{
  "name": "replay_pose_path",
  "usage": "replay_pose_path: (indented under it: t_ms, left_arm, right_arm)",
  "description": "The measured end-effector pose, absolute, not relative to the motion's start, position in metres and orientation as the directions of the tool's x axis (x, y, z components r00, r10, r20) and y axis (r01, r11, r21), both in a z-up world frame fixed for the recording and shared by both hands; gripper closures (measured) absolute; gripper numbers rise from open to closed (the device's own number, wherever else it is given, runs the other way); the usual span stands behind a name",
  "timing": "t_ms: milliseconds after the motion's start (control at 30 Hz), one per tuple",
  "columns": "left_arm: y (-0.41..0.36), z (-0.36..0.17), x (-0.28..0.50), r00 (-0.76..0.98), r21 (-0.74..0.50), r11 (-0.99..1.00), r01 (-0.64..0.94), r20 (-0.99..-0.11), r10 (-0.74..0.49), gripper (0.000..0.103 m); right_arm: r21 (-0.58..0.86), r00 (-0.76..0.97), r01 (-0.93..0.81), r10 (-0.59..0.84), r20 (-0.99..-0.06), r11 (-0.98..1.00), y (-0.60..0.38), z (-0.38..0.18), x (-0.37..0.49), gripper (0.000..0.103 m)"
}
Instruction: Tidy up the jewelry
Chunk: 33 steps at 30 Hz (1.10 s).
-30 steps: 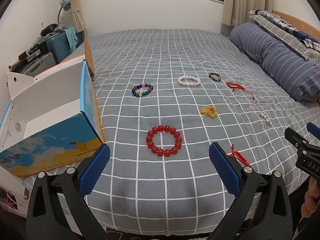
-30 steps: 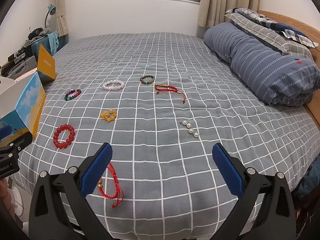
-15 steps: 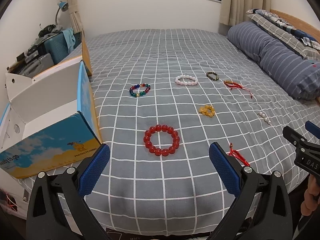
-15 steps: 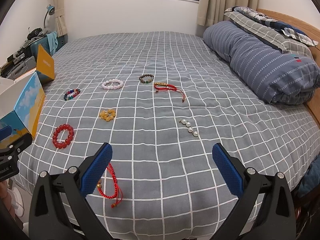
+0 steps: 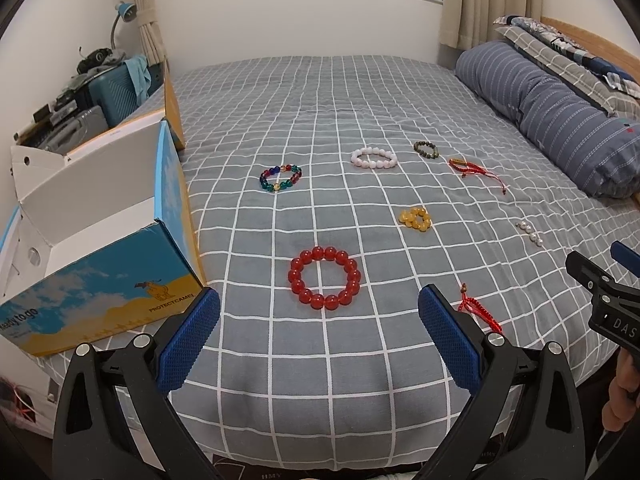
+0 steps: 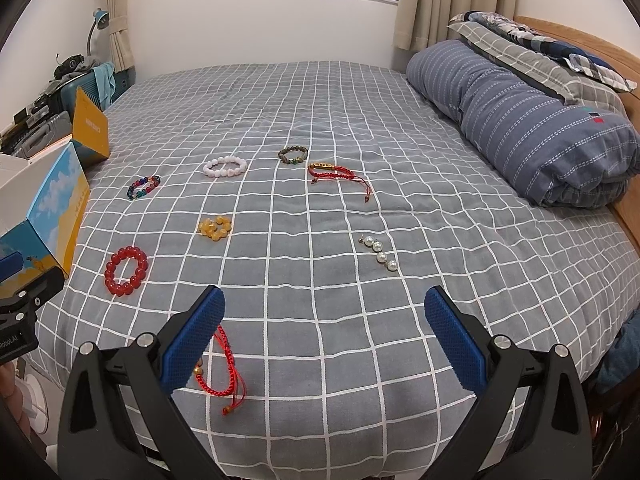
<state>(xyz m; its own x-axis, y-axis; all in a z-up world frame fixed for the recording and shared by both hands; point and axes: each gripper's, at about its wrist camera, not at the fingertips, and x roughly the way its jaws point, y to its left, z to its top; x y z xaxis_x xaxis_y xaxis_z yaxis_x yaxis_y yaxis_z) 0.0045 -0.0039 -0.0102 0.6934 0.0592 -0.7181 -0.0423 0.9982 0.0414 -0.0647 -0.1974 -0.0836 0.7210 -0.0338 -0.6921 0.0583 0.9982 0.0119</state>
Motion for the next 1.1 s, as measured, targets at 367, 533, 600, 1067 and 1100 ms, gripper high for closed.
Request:
replay_pose_path:
  t_ms: [367, 533, 600, 1067, 1100]
  left_arm:
    - [-0.0039, -0.0107, 0.0039, 0.693, 0.039, 0.998, -0.043, -0.719, 0.058, 0.006]
    - [-0.0047, -0.0115, 0.0033, 0.691, 0.042, 0.998, -0.042, -0.72, 0.06, 0.006]
    - [-0.0047, -0.0121, 0.0033, 0.691, 0.043, 0.998, -0.042, -0.72, 0.06, 0.006]
    - [-0.0063, -0.0113, 0.0031, 0.686, 0.045, 0.998, -0.038, -0.726, 0.059, 0.006]
    - [-0.0064, -0.0113, 0.0029, 0.686, 0.045, 0.998, -0.039, -0.725, 0.06, 0.006]
  right_arm:
    - [0.013, 0.72, 0.058, -0.033, -0.693, 0.998, -0.1972, -0.0848, -0.0646, 0.006]
    - [0.014, 0.72, 0.058, -0.032, -0.693, 0.998, -0.1973, -0.0848, -0.0646, 0.007]
    - [0.013, 0.719, 0.058, -0.033, -0.694, 0.998, -0.1974, -0.0846, -0.0644, 0.006]
    - [0.02, 0.714, 0.059, -0.028, -0.699, 0.998, -0.1976, -0.0881, -0.065, 0.006]
    - [0.02, 0.713, 0.061, -0.029, -0.7, 0.998, -0.1976, -0.0877, -0.0647, 0.006]
